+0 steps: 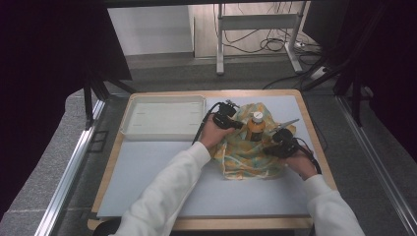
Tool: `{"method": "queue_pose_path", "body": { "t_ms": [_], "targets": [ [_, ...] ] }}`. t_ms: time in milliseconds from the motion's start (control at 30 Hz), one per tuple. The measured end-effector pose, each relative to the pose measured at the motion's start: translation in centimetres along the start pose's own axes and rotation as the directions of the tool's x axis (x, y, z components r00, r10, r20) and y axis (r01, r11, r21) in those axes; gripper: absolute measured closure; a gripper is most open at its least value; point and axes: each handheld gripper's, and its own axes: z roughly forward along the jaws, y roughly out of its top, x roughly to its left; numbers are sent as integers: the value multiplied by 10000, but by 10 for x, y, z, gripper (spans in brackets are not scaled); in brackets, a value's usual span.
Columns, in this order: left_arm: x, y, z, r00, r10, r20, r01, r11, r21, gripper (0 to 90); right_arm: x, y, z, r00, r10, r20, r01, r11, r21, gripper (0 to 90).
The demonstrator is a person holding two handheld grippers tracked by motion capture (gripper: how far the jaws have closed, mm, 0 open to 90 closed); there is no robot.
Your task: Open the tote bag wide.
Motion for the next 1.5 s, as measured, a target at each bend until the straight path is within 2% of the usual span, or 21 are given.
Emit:
{"method": "queue_pose_path", "body": {
  "t_ms": [33,133,200,367,467,600,733,833,933,1000,1100,1233,1333,1500],
  "targets": [
    [-5,-3,-6,9998,203,16,-203,9998,30,899,-5,4,-2,9999,117,44,-117,9999,-100,895],
    [-15,-11,-17,9992,384,145,-384,9993,-18,899,-18,15,-8,9987,502,31,-501,9981,-351,894],
    [-20,-16,-20,9987,467,195,-468,9989,50,899,-24,23,-8,9981,581,184,-575,9978,-321,894],
    [-23,-29,-10,9984,383,412,-402,9981,467,899,-40,39,5,9948,1019,73,-1018,9948,-77,895],
    [-24,-36,1,9977,352,574,-401,9955,860,899,-46,44,17,9956,936,-15,-934,9942,524,894],
    [-22,-47,9,9955,438,841,-542,9906,1252,900,-57,50,24,9942,1048,245,-1059,9930,527,895],
    [-22,-54,8,9940,395,1024,-530,9898,1324,899,-73,59,31,9893,1342,577,-1382,9878,715,895],
    [-24,-59,5,9928,439,1112,-589,9891,1349,900,-82,64,37,9837,1627,768,-1682,9831,717,895],
    [-26,-63,1,9922,492,1141,-651,9881,1396,900,-87,67,41,9777,1739,1181,-1835,9801,759,895],
    [-27,-64,0,9922,521,1132,-682,9873,1432,900,-90,67,43,9708,1982,1349,-2080,9761,625,895],
    [-26,-64,-1,9930,478,1084,-628,9883,1390,900,-89,67,43,9692,2055,1357,-2151,9747,601,895],
    [-26,-63,-7,9936,487,1017,-579,9943,895,899,-77,68,35,9788,1680,1168,-1726,9845,305,895],
    [-27,-60,-17,9953,551,802,-585,9975,401,900,-65,67,20,9832,1266,1313,-1227,9917,-372,895],
    [-28,-59,-42,9975,505,494,-484,9979,-435,900,-48,59,-9,9898,861,1136,-736,9913,-1095,895]
  ]
}}
